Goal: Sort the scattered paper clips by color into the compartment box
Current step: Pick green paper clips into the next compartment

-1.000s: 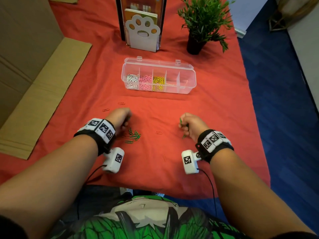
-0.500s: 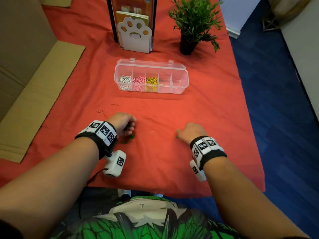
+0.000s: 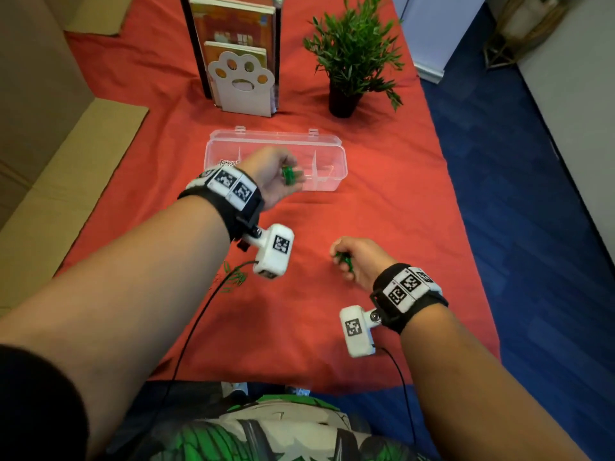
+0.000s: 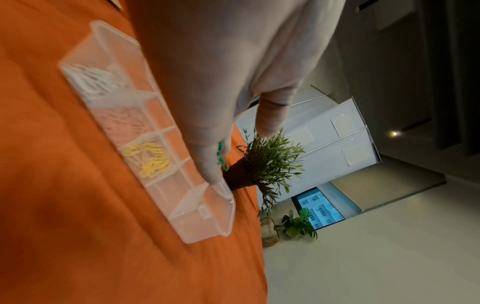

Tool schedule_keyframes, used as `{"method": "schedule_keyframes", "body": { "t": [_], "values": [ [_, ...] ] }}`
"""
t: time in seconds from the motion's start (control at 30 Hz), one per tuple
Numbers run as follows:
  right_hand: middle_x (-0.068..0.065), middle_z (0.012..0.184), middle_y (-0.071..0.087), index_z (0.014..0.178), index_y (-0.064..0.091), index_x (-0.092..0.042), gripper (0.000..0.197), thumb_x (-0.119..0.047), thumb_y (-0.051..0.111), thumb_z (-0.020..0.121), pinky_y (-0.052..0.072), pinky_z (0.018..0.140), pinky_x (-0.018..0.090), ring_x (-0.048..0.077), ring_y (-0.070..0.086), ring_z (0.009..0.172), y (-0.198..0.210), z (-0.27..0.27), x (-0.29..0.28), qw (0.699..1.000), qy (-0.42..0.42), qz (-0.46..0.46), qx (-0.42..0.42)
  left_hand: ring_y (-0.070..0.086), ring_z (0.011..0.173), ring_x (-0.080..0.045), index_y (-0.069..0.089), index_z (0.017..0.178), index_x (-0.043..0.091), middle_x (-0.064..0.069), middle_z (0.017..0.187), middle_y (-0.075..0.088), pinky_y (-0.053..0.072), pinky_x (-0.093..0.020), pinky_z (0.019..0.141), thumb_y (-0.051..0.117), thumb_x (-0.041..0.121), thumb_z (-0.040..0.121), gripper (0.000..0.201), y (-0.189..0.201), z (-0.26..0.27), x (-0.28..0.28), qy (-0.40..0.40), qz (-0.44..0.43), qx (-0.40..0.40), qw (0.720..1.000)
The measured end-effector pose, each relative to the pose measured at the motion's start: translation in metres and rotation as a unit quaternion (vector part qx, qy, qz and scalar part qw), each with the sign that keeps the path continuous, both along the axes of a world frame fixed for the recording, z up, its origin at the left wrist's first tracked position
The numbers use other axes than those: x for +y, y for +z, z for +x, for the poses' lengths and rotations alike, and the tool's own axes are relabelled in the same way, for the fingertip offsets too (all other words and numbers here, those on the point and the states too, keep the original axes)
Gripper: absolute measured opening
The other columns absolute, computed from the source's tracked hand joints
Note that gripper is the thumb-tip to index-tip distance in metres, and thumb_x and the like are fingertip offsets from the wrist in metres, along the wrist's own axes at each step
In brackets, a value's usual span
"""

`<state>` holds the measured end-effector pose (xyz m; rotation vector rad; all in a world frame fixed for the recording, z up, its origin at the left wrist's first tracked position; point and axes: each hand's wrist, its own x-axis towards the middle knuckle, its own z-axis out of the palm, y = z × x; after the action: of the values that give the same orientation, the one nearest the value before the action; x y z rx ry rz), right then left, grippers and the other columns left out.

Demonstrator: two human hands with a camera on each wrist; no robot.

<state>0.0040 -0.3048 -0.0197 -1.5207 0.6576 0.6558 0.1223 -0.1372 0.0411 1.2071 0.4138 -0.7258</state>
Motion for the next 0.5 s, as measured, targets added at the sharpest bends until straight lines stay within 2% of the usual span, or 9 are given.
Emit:
{"method": "schedule_keyframes", "body": {
  "t": [0.03,0.1,0.2,0.23,0.27,0.3,0.37,0.4,0.5],
  "values": [
    [0.002,0.061,0.042,0.065,0.049,-0.014,0.025,-0.006,0.035,0.085,0.021,0.038,0.015,0.009,0.031,0.043,0.001,0.001,-0.003,0.999,-0.029,0.03,-0.008,0.052,0.078,-0.019,0.048,0.084,0.008,-0.007,0.084,0.047,0.051,-0.03,0.078,0.043,0.008,0.084,0.005,0.005,0.007,-0.008,0.012,-0.003,-0.004,1.0],
    [0.003,0.063,0.044,0.068,0.051,-0.012,0.025,-0.004,0.033,0.085,0.023,0.038,0.016,0.009,0.034,0.044,0.007,0.001,-0.01,0.996,-0.065,0.065,-0.016,0.044,0.067,-0.015,0.041,0.077,0.01,-0.004,0.077,0.037,0.044,-0.029,0.078,0.041,0.005,0.084,0.009,0.011,0.017,-0.021,0.046,-0.003,-0.01,0.999],
    [0.0,0.063,0.044,0.074,0.054,-0.013,0.025,-0.007,0.035,0.088,0.026,0.041,0.019,0.009,0.035,0.049,0.009,0.002,-0.019,0.991,-0.085,0.101,-0.012,0.03,0.05,-0.013,0.034,0.066,0.012,0.001,0.068,0.025,0.044,-0.018,0.064,0.038,-0.001,0.082,0.021,0.008,0.028,-0.029,0.086,0.032,-0.014,0.996],
    [-0.001,0.063,0.044,0.075,0.055,-0.013,0.023,-0.009,0.036,0.088,0.026,0.043,0.019,0.01,0.036,0.051,0.009,0.002,-0.021,0.99,-0.091,0.107,-0.007,0.026,0.051,-0.013,0.033,0.064,0.013,0.001,0.067,0.024,0.046,-0.016,0.073,0.038,-0.002,0.082,0.024,0.005,0.029,-0.028,0.09,0.045,-0.018,0.995],
    [-0.001,0.063,0.044,0.076,0.055,-0.013,0.022,-0.01,0.038,0.089,0.028,0.043,0.02,0.01,0.037,0.051,0.009,0.003,-0.022,0.989,-0.1,0.109,-0.002,0.025,0.052,-0.014,0.034,0.063,0.013,0.001,0.066,0.025,0.044,-0.019,0.087,0.038,-0.002,0.083,0.026,0.0,0.029,-0.025,0.087,0.058,-0.028,0.994],
    [0.0,0.063,0.044,0.076,0.055,-0.013,0.022,-0.011,0.039,0.09,0.03,0.043,0.02,0.011,0.039,0.051,0.007,0.004,-0.023,0.988,-0.108,0.108,0.001,0.028,0.054,-0.013,0.037,0.063,0.013,0.0,0.066,0.028,0.041,-0.021,0.091,0.038,-0.002,0.085,0.027,-0.003,0.027,-0.022,0.079,0.076,-0.039,0.993],
    [0.001,0.064,0.044,0.076,0.054,-0.011,0.024,-0.007,0.038,0.093,0.034,0.04,0.017,0.011,0.042,0.05,0.006,0.011,-0.022,0.989,-0.12,0.091,-0.009,0.034,0.057,-0.011,0.047,0.069,0.015,-0.001,0.069,0.036,0.04,-0.022,0.07,0.037,-0.001,0.088,0.026,-0.01,0.019,-0.014,0.07,0.107,-0.066,0.99],
    [0.002,0.065,0.043,0.077,0.054,-0.01,0.026,-0.003,0.036,0.093,0.035,0.039,0.016,0.011,0.042,0.051,0.006,0.016,-0.019,0.989,-0.122,0.078,-0.023,0.037,0.058,-0.01,0.05,0.072,0.017,0.0,0.071,0.04,0.035,-0.022,0.061,0.038,0.0,0.089,0.027,-0.014,0.013,-0.008,0.069,0.121,-0.08,0.987],
    [0.003,0.067,0.042,0.077,0.051,-0.011,0.032,0.007,0.029,0.093,0.034,0.037,0.014,0.011,0.039,0.053,0.015,0.045,-0.005,0.989,-0.103,0.011,-0.104,0.046,0.06,-0.01,0.058,0.085,0.018,0.0,0.071,0.052,0.037,-0.022,0.056,0.046,0.0,0.089,0.021,-0.024,-0.015,0.017,0.049,0.195,-0.129,0.971]
  ]
}}
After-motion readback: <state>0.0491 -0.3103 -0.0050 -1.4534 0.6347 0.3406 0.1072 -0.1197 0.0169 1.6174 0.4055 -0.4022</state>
